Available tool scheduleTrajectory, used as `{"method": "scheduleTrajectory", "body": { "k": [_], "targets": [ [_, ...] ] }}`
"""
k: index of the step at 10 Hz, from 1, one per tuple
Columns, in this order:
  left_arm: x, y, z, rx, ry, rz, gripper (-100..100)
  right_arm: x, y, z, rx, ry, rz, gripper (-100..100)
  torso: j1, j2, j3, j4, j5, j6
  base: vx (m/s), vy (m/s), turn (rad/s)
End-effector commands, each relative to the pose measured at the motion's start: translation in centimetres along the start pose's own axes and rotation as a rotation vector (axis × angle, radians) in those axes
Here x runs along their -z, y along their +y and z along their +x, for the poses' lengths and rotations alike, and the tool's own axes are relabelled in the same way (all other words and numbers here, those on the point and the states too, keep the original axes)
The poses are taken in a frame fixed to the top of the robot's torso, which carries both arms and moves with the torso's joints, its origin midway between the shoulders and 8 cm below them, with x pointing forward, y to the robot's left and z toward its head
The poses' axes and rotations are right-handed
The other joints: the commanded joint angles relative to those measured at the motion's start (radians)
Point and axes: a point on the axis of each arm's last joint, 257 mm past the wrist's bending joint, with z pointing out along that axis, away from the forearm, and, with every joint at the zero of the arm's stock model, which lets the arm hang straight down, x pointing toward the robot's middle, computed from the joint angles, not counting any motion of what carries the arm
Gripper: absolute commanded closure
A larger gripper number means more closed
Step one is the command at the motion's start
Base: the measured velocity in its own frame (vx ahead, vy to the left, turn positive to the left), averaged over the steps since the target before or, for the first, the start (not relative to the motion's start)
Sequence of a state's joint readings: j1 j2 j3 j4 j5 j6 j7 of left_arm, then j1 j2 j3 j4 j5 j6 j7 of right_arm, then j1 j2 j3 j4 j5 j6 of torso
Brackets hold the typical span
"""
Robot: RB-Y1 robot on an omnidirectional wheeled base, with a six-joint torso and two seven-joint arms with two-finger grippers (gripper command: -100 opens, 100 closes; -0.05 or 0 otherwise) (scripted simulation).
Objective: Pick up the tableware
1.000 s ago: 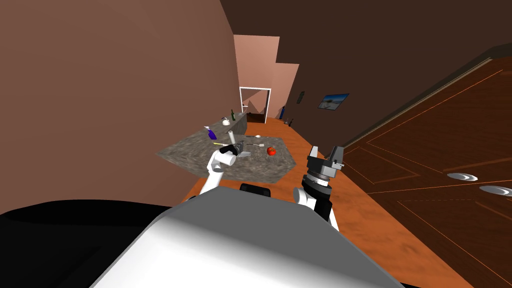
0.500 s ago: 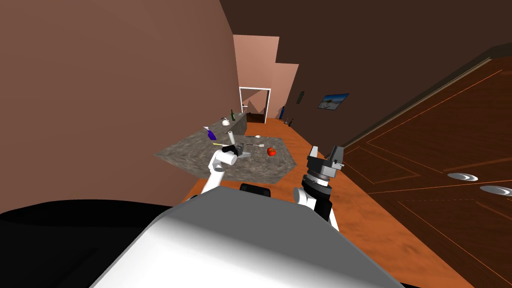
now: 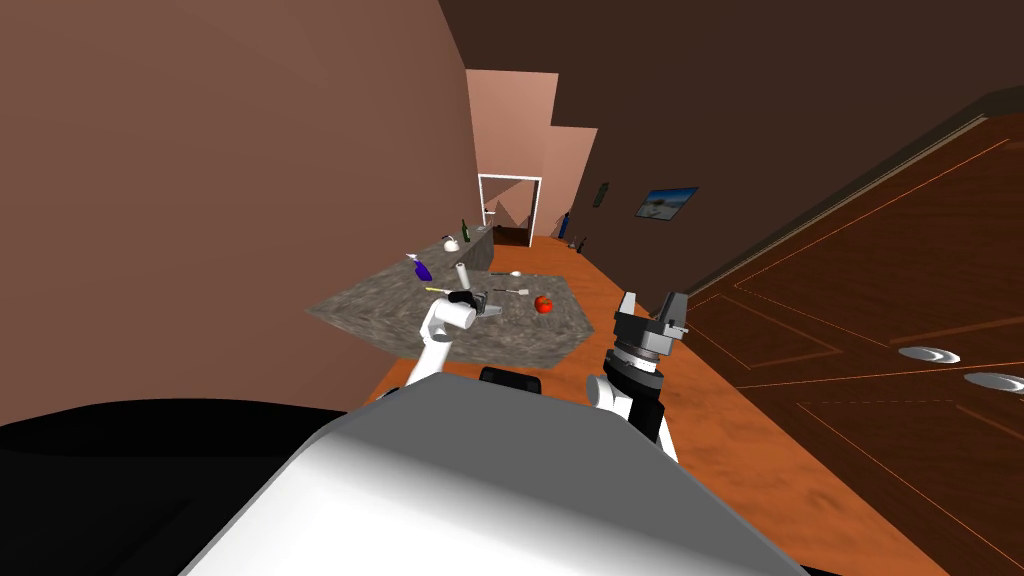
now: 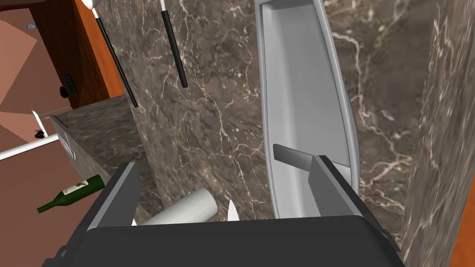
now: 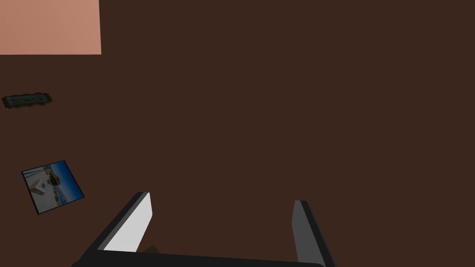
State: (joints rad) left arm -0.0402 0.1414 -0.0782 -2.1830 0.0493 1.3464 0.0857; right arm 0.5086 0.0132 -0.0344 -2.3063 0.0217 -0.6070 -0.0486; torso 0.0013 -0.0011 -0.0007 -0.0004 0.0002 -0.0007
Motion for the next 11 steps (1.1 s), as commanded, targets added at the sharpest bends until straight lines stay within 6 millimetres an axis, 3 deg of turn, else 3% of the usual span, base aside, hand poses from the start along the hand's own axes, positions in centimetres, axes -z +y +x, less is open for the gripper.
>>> {"method": "scheduleTrajectory", "body": {
  "k": [1,11],
  "targets": [
    [-0.2,1.6,0.1,0.002,-0.006,-0.058,-100,0.0,0.0,0.0,0.000,0.000,0.000,0,0.000,0.000,0.000,0.000,0.000,0.000,0.027,0.017,-0.001],
    [0.2,8.3,1.7,0.031,-0.009,-0.327,-100,0.0,0.0,0.0,0.000,0.000,0.000,0,0.001,0.000,0.000,0.000,0.000,0.000,0.032,0.022,0.000]
  ]
}}
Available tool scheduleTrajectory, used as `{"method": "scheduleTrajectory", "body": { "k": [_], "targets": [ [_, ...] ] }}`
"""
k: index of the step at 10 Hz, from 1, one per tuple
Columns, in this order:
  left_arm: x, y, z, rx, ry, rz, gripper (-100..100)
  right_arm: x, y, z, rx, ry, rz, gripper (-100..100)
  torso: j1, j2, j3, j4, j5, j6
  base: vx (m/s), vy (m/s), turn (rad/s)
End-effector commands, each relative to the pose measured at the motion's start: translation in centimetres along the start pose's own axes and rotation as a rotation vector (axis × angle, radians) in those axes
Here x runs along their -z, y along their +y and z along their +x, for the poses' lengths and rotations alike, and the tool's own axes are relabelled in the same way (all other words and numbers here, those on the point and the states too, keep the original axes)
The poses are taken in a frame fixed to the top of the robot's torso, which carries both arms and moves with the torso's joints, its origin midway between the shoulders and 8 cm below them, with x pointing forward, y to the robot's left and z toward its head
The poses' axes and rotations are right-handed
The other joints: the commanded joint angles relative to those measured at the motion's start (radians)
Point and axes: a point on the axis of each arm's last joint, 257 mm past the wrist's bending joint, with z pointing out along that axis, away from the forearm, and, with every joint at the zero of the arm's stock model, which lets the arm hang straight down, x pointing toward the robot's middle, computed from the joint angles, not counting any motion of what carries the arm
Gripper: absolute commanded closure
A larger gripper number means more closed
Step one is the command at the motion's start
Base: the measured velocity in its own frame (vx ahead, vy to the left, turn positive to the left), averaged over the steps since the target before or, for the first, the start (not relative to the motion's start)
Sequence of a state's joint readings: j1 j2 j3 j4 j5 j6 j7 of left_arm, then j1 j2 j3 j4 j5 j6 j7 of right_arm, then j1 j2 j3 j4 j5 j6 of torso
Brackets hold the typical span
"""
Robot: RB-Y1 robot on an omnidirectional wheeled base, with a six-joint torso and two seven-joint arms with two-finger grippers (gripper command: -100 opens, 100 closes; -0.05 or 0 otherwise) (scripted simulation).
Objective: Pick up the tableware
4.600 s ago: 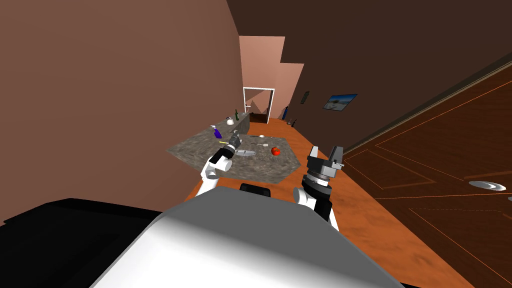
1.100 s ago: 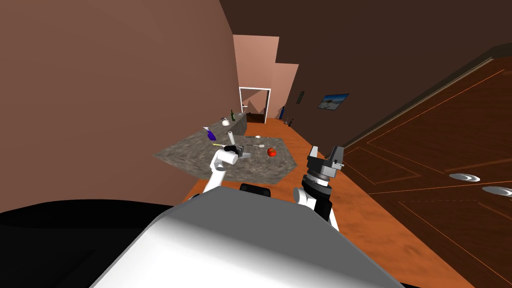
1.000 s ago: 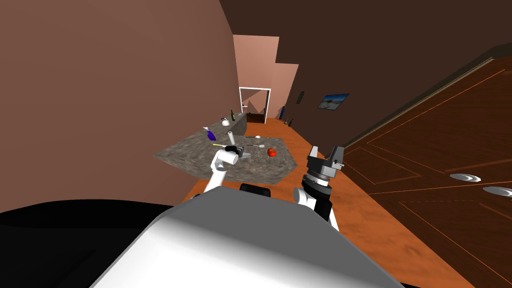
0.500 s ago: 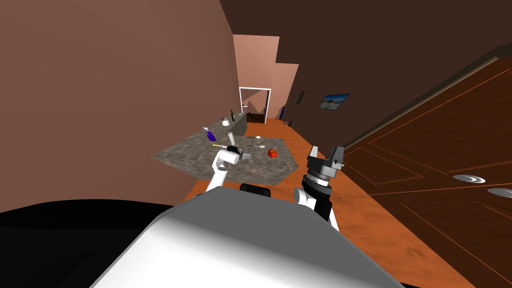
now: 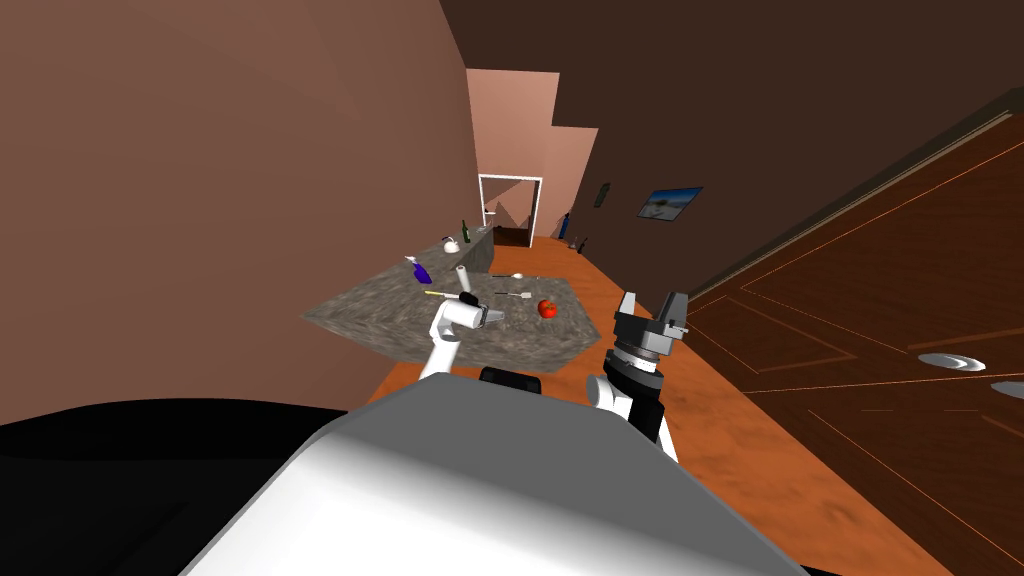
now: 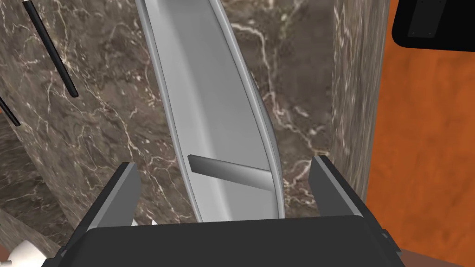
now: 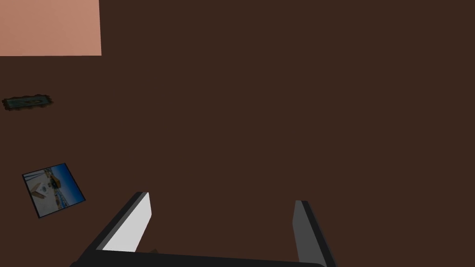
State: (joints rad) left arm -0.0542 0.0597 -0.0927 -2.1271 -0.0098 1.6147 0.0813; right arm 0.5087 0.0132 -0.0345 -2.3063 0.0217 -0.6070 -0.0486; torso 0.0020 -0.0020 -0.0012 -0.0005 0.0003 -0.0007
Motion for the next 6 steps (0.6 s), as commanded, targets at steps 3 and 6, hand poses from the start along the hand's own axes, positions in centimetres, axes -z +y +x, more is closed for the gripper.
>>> {"method": "scheduleTrajectory", "body": {
  "k": [3,6],
  "targets": [
    [-0.3,3.3,1.7,0.025,0.025,-0.121,-100,0.0,0.0,0.0,0.000,0.000,0.000,0,0.000,0.000,0.000,0.000,0.000,0.000,0.052,0.030,0.000],
    [-0.9,2.9,1.4,0.020,0.019,-0.102,-100,0.0,0.0,0.0,0.000,0.000,0.000,0,-0.001,0.002,0.001,0.000,0.000,0.000,0.000,0.000,0.000]
  ]
}}
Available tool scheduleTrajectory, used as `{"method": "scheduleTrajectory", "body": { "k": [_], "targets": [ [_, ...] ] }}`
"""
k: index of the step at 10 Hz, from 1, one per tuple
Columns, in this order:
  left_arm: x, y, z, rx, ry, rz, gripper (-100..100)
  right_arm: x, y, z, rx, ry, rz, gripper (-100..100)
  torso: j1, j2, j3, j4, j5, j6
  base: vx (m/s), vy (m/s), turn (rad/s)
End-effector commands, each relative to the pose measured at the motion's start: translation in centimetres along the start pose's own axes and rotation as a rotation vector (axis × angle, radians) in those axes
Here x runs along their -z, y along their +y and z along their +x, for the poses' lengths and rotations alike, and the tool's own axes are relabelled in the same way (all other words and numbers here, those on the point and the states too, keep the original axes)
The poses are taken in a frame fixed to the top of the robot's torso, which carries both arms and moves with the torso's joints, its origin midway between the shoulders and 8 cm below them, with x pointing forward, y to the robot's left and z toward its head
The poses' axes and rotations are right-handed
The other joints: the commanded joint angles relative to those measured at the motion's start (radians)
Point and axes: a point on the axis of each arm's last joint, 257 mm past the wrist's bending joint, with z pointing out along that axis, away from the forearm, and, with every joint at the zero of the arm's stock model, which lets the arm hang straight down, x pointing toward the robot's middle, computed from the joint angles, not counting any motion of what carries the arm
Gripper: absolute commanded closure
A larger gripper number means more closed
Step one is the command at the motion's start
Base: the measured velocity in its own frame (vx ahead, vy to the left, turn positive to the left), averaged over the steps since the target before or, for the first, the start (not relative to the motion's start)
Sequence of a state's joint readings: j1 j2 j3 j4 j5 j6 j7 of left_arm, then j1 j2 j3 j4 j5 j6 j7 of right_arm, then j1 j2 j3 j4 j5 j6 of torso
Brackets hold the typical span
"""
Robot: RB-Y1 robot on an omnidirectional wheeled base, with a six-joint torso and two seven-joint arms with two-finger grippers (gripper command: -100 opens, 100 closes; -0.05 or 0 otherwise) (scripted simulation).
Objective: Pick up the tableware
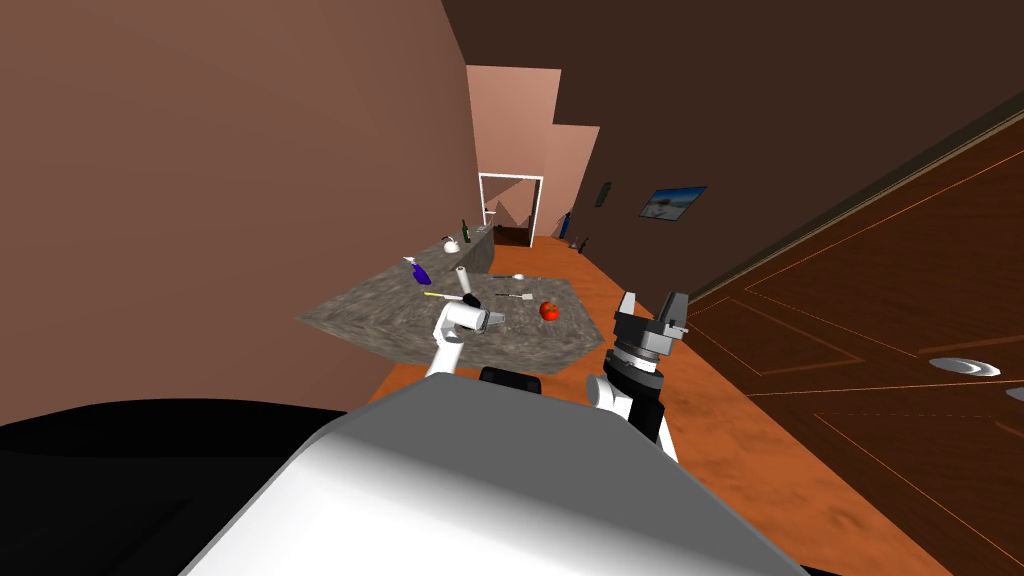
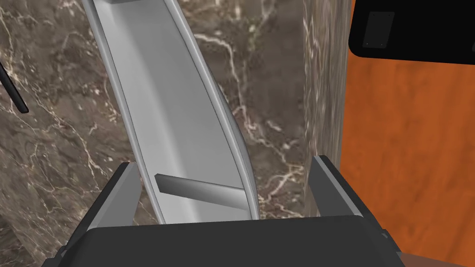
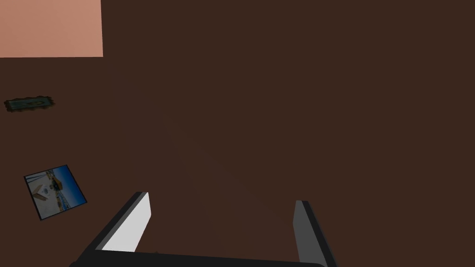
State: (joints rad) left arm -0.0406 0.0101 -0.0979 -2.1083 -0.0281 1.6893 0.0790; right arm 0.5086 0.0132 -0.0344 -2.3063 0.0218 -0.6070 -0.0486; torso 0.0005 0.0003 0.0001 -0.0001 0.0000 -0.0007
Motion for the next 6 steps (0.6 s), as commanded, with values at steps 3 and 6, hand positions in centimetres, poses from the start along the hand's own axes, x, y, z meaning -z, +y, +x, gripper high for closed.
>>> {"method": "scheduleTrajectory", "body": {
  "k": [3,6],
  "targets": [
    [-1.89,-0.10,0.00,-0.001,0.000,0.002,-100,0.00,0.00,0.00,0.000,0.000,0.000,0,0.000,0.000,0.000,0.000,0.000,0.000,0.000,0.000,0.000],
    [-1.67,-0.15,0.00,-0.001,0.000,0.002,100,0.00,0.00,0.00,0.000,0.000,0.000,0,0.000,0.000,0.000,0.000,0.000,0.000,0.000,0.000,0.000]
  ]
}}
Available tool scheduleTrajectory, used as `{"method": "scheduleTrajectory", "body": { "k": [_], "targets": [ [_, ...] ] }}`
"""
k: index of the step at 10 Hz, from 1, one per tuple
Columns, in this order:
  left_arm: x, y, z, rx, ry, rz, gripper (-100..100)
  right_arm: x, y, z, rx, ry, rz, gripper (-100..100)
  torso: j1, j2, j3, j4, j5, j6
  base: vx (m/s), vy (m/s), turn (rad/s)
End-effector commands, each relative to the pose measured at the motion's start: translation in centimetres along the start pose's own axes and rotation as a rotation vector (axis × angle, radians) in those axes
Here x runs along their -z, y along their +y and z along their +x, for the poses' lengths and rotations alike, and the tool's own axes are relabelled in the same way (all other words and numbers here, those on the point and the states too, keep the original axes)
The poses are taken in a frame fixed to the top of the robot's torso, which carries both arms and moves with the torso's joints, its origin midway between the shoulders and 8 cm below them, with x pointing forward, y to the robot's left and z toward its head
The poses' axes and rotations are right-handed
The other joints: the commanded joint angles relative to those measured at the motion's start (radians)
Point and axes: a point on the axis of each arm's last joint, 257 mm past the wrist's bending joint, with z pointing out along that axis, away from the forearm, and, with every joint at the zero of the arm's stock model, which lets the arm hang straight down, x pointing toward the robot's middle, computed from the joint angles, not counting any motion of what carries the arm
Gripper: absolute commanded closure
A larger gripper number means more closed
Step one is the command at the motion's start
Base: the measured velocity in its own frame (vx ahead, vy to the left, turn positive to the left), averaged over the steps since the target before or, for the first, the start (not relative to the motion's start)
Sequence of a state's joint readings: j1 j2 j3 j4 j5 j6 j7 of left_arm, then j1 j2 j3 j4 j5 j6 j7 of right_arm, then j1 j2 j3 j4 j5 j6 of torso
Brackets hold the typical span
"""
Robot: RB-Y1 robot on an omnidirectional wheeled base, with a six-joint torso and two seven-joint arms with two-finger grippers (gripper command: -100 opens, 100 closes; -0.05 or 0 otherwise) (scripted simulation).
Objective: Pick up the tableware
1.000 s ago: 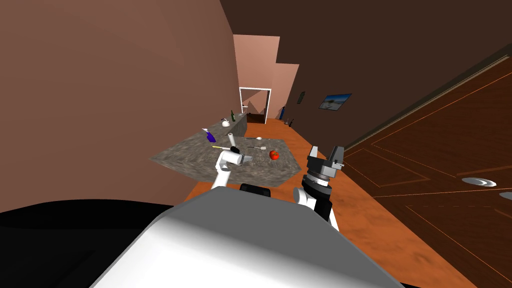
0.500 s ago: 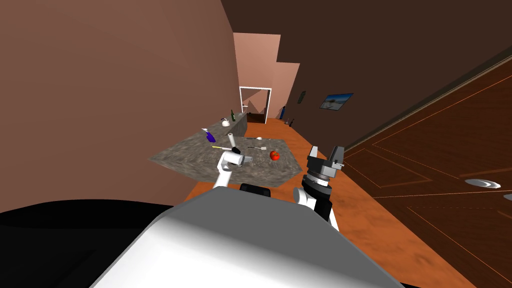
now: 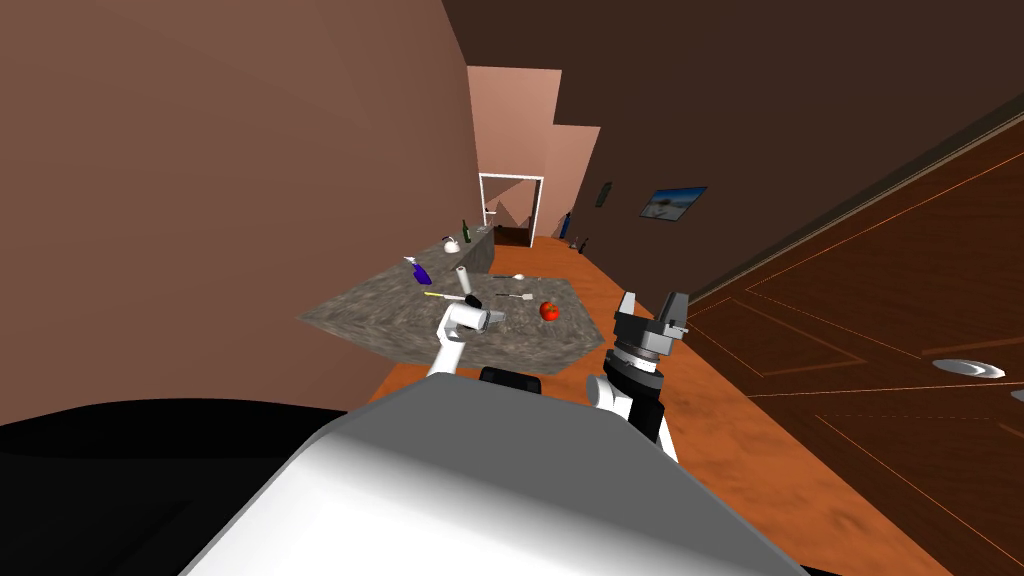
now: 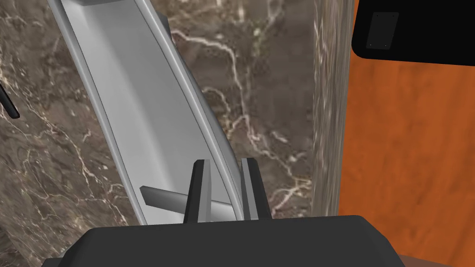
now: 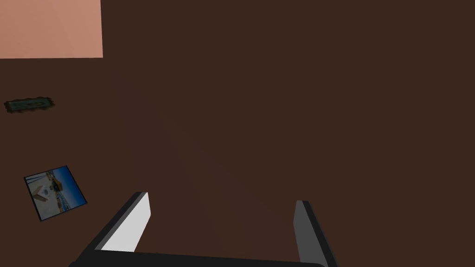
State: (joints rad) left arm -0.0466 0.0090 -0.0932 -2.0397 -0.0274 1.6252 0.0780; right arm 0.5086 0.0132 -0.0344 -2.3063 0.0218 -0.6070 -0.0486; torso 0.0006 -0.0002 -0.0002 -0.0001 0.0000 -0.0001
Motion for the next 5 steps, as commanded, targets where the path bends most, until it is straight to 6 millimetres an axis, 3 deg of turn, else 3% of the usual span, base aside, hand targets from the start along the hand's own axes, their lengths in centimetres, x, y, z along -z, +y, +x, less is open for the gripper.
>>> {"method": "scheduleTrajectory", "body": {
  "k": [1,3,4,5],
  "targets": [
    [0.00,0.00,0.00,0.000,0.000,0.000,100,0.00,0.00,0.00,0.000,0.000,0.000,0,0.000,0.000,0.000,0.000,0.000,0.000,0.000,0.000,0.000],
    [0.01,-0.04,0.01,0.000,0.000,0.001,100,0.00,0.00,0.00,0.000,0.000,0.000,0,0.000,0.000,0.000,0.000,0.000,0.000,0.000,0.000,0.000],
    [0.01,-0.03,0.01,0.000,0.000,0.001,0,0.00,0.00,0.00,0.000,0.000,0.000,0,0.000,0.000,0.000,0.000,0.000,0.000,0.000,0.000,0.000],
    [0.75,0.02,0.02,0.000,0.000,0.001,100,0.00,0.00,0.00,0.000,0.000,0.000,0,0.000,0.000,0.000,0.000,0.000,0.000,0.002,0.001,-0.012]
  ]
}}
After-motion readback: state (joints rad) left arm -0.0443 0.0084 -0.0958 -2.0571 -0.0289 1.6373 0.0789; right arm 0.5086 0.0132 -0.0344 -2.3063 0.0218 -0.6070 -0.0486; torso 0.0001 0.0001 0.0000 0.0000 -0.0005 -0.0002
